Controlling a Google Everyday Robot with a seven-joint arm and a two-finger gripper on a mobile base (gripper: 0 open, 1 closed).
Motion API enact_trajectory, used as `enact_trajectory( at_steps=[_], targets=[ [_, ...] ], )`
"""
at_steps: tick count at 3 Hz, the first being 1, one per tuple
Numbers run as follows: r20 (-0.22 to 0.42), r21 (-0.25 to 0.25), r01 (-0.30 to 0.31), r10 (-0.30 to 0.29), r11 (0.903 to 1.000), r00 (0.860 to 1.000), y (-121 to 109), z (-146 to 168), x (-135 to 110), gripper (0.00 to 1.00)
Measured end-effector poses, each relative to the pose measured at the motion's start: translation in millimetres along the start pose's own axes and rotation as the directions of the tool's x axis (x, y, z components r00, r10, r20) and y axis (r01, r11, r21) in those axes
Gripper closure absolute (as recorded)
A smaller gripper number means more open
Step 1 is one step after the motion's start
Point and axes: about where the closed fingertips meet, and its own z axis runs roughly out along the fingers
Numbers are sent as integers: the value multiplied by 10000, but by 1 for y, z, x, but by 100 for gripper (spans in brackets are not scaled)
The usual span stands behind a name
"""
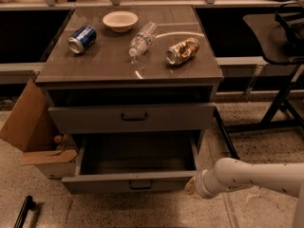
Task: Close middle drawer
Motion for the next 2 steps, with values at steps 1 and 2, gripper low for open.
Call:
enact_trajectory(
  at_steps=[1, 2],
  targets=[
    [65, 52, -14, 13, 10000, 10000, -2, 1, 0, 100],
    [279, 695, -372, 353, 9969, 9990, -30, 4, 9, 100]
  ],
)
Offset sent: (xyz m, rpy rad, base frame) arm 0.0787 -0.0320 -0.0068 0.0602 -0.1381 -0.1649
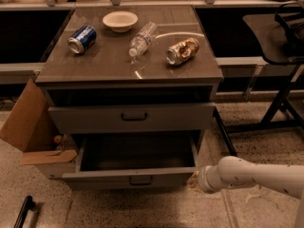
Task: Close middle drawer
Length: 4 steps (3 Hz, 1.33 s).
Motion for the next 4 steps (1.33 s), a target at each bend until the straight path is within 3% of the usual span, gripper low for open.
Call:
enact_trajectory(
  at_steps=[1, 2, 3, 4],
  targets=[
    [1, 1, -1, 1, 10000, 10000, 0, 0, 0, 100],
    [355, 520, -442, 423, 9977, 9985, -31, 0, 6, 100],
    [483, 766, -630, 594, 9951, 9971, -45, 0, 9, 100],
    [737, 1267, -925, 837, 9876, 9938, -77, -1, 12, 100]
  ],
)
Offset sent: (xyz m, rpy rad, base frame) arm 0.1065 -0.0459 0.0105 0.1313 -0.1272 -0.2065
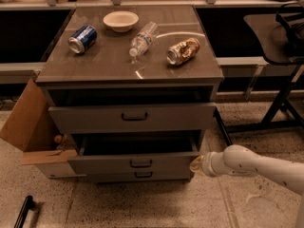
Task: Close middle drawer
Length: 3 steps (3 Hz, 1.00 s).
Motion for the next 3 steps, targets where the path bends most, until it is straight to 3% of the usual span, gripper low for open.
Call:
enact_trajectory(
  at_steps=[1, 3],
  targets=[
    [281, 543, -261, 246, 9982, 9993, -37, 4, -1, 100],
    [417, 1115, -448, 403, 9928, 9983, -70, 4, -3, 100]
  ],
)
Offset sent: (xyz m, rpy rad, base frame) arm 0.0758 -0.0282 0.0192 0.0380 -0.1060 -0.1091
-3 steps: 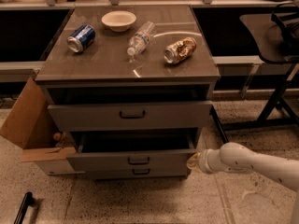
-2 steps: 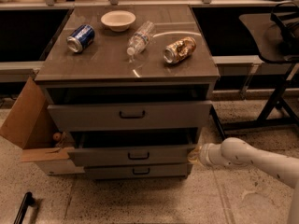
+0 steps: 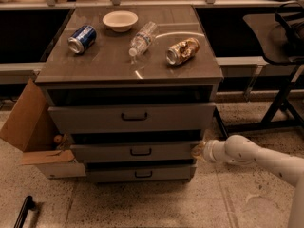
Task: Close middle drawer
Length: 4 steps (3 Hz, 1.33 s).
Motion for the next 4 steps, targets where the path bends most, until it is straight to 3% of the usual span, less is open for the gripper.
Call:
enact_trajectory(
  at_steps=[1, 2, 3, 4],
  targets=[
    [95, 41, -46, 46, 10000, 9999, -6, 3, 2, 100],
    [206, -134, 228, -226, 9996, 9995, 6, -10, 3, 100],
    [525, -693, 656, -620, 9954, 9967, 37, -41, 3, 100],
    [894, -1458, 1062, -938, 9836, 9916, 69, -75, 4, 100]
  ],
)
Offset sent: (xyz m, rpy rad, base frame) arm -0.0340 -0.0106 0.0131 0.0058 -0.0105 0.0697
